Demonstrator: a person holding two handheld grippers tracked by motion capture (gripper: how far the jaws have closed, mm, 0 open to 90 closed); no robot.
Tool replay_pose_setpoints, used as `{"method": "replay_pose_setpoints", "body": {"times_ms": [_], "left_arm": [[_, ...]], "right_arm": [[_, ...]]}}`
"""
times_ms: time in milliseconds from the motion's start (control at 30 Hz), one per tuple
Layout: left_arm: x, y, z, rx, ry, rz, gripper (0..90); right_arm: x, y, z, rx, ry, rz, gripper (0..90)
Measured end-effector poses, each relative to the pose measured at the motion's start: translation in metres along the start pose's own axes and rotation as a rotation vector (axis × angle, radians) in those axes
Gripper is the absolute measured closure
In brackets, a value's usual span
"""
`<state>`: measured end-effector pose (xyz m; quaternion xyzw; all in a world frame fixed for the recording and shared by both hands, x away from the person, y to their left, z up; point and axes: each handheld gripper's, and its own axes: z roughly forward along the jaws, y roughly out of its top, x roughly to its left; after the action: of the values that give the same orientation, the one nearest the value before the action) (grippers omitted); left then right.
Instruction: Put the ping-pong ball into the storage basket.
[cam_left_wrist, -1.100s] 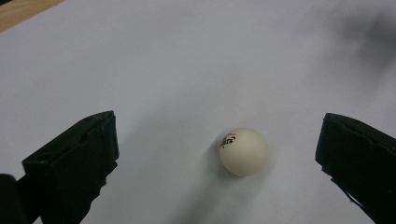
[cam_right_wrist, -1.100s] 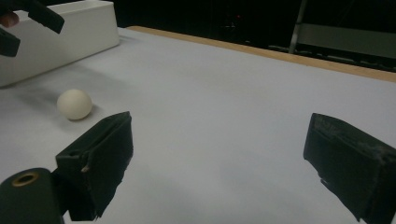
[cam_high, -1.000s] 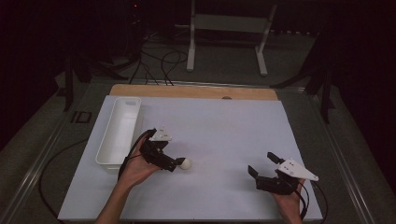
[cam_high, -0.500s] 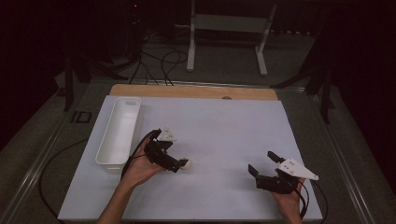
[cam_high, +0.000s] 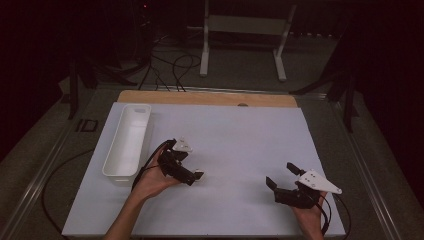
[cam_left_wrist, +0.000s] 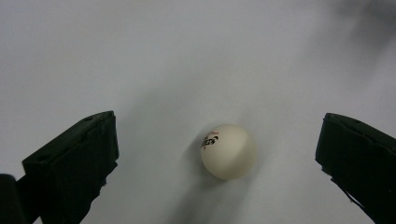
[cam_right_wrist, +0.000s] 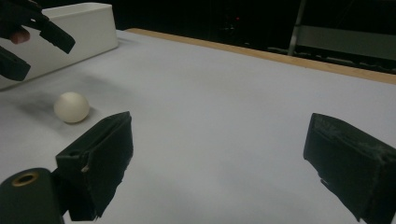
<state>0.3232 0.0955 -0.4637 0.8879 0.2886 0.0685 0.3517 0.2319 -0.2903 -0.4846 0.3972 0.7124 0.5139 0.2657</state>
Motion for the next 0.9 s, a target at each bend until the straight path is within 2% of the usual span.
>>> {"method": "replay_pose_setpoints", "body": {"times_ms": [400,900], "left_arm": [[-0.003,0.001,0.010,0.050,-0.003,0.023,0.0],[-0.004,0.001,0.020,0.080,-0.027,0.033,0.0]], "right_arm": [[0.001,0.000,0.002,0.006,0.001,0.000,7.9],[0.001,-0.001,0.002,0.008,0.003,-0.003,7.9]]}}
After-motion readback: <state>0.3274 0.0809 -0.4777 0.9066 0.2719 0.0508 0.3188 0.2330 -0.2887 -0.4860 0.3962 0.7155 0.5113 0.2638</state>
